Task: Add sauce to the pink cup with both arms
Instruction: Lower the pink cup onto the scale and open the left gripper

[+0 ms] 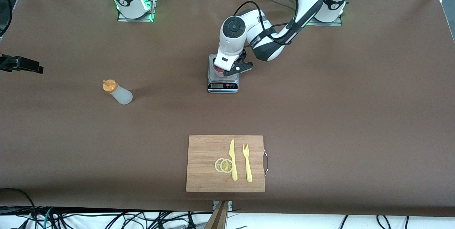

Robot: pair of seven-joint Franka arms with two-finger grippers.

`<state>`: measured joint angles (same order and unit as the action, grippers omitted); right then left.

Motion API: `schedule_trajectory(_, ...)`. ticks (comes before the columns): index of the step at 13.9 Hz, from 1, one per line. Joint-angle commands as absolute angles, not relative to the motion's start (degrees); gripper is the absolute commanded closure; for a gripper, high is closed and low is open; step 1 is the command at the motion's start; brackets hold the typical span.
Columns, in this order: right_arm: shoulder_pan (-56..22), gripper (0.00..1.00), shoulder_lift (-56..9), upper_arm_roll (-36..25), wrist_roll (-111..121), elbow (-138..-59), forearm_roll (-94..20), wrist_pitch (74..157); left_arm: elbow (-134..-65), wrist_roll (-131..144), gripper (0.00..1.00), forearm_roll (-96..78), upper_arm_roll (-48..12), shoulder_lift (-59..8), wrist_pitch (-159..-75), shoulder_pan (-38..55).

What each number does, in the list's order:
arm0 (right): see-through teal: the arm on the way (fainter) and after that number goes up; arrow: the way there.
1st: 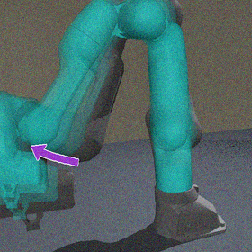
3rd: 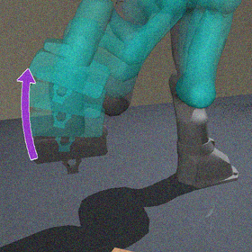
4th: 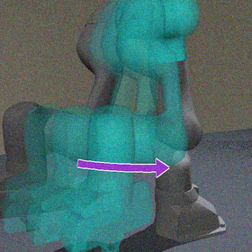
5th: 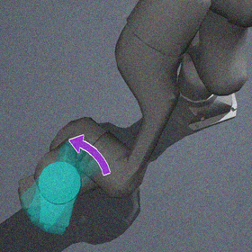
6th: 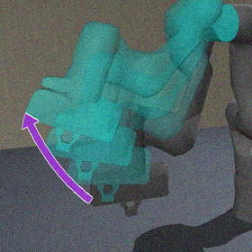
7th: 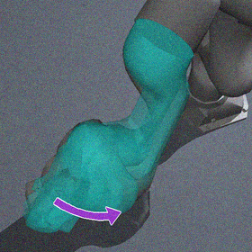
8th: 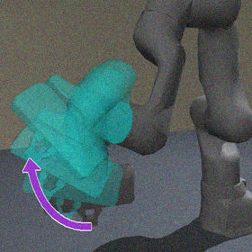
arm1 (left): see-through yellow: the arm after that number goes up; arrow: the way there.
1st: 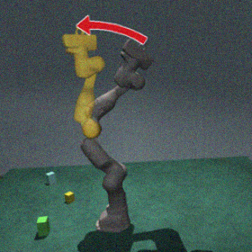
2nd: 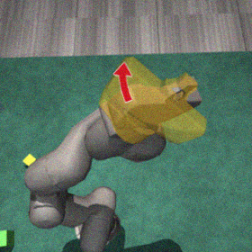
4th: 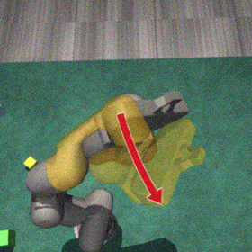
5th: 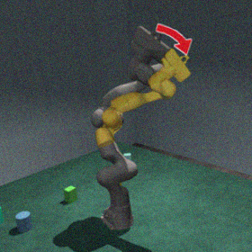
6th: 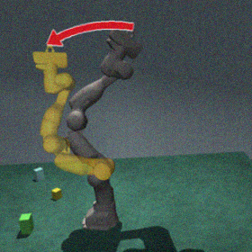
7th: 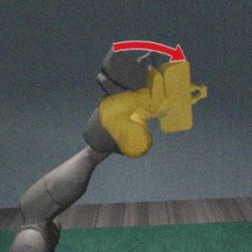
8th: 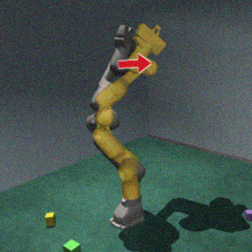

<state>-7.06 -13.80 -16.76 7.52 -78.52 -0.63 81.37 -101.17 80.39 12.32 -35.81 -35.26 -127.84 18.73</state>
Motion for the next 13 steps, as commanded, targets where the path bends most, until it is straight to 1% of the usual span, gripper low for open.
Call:
schedule_trajectory(1, -7.29, 0.0, -13.89, -16.79, 7.83, -77.61, -0.61, 80.95, -100.02, 81.65, 0.18, 13.45, -35.95, -33.93, -125.51, 18.46)
schedule_trajectory(3, -7.21, 0.0, -13.89, -16.79, 7.56, -77.61, -0.7, 80.86, -99.76, 81.74, 0.17, 13.36, -36.03, -33.31, -124.72, 18.37)
schedule_trajectory(6, -7.38, 0.0, -13.97, -16.7, 7.82, -78.05, -0.88, 81.12, -99.67, 81.22, 0.05, 13.27, -36.21, -31.65, -122.79, 17.67)
schedule_trajectory(10, -7.65, 0.0, -13.89, -16.61, 8.52, -77.96, -0.44, 80.51, -99.67, 80.86, 0.05, 13.27, -36.65, -28.92, -121.29, 14.42)
schedule_trajectory(13, -7.21, 0.0, -13.89, -16.61, 11.4, -78.31, -0.97, 80.16, -99.67, 73.77, 0.05, 11.61, -36.74, -25.33, -118.05, 8.2)
